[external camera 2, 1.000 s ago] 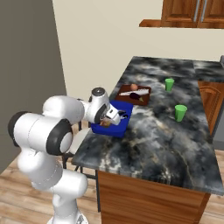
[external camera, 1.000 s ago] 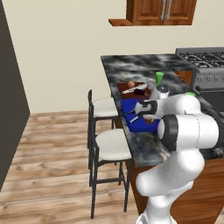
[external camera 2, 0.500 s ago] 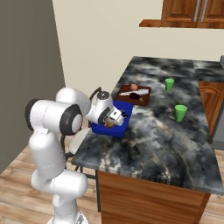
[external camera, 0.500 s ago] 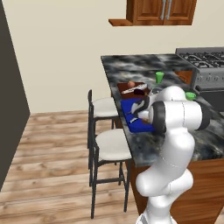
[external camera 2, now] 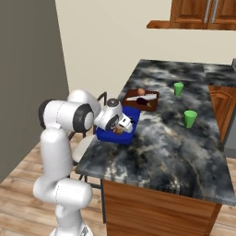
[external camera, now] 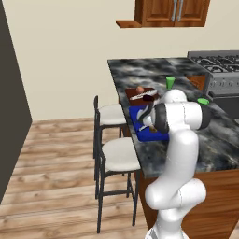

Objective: Gather the onion and eggplant from the fridge and place them on a tray on the dining counter. Then gather the fish and chicken drumstick from the fridge and place them on the other tray.

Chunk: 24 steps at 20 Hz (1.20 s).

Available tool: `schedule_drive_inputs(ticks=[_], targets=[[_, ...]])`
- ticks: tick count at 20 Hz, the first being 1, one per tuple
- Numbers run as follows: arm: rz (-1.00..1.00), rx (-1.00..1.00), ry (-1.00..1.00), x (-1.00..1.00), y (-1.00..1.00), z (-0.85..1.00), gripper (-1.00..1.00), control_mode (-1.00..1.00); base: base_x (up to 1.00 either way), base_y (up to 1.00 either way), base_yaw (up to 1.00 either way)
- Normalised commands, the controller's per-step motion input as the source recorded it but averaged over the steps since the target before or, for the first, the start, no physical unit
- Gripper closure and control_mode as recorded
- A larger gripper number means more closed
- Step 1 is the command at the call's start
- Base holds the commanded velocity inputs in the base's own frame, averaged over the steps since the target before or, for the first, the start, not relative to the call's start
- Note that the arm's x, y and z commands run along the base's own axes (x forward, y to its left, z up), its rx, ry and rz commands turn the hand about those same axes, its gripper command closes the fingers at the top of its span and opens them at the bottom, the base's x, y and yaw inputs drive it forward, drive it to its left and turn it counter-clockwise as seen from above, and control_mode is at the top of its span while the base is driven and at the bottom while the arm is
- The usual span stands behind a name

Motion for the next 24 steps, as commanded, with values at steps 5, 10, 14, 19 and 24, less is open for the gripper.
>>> schedule_drive_inputs(ticks=[5, 10, 14, 19, 24], targets=[[0.0, 0.0, 0.01, 0.43, -0.06, -0.28, -1.0, -1.0, 0.0, 0.0, 0.0], [0.0, 0.01, -0.04, -0.11, 0.0, 0.05, -1.0, -1.0, 0.0, 0.0, 0.0], [0.0, 0.03, -0.07, -0.28, 0.0, 0.35, -1.0, -1.0, 0.0, 0.0, 0.0], [0.0, 0.09, -0.07, -0.55, 0.0, 0.73, -1.0, -1.0, 0.0, 0.0, 0.0], [0.0, 0.07, -0.06, -0.87, 0.0, 0.91, -1.0, -1.0, 0.0, 0.0, 0.0]])
